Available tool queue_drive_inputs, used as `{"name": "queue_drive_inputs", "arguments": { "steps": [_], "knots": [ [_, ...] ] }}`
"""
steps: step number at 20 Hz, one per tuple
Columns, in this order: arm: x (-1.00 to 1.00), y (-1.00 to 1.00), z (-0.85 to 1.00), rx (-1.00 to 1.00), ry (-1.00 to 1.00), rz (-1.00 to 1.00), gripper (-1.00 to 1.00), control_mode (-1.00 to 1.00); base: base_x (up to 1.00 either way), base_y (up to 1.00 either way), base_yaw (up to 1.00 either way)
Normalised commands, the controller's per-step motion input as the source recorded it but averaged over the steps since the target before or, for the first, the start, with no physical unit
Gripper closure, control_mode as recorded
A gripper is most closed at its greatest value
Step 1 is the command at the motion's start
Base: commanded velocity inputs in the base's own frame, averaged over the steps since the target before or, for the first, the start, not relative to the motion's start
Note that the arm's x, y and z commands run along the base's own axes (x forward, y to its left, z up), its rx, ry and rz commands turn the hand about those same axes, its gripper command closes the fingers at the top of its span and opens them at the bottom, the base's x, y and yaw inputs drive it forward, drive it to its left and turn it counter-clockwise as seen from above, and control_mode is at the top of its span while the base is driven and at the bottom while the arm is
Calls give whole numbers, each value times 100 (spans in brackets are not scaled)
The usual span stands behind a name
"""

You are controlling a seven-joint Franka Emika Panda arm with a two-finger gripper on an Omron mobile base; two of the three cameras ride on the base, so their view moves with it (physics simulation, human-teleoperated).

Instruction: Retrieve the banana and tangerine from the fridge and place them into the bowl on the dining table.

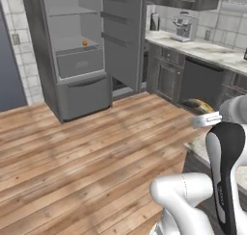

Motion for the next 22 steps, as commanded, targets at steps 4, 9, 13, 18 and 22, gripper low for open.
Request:
{"name": "queue_drive_inputs", "arguments": {
  "steps": [4,9,13,18,22],
  "knots": [
    [0,0,0,0,0,0,100,100,-53,-44,-19],
    [0,0,0,0,0,0,100,100,-37,-48,-22],
    [0,0,0,0,0,0,100,100,-36,-46,-21],
    [0,0,0,0,0,0,100,100,-39,-47,-21],
    [0,0,0,0,0,0,100,100,-46,-47,-20]
  ]
}}
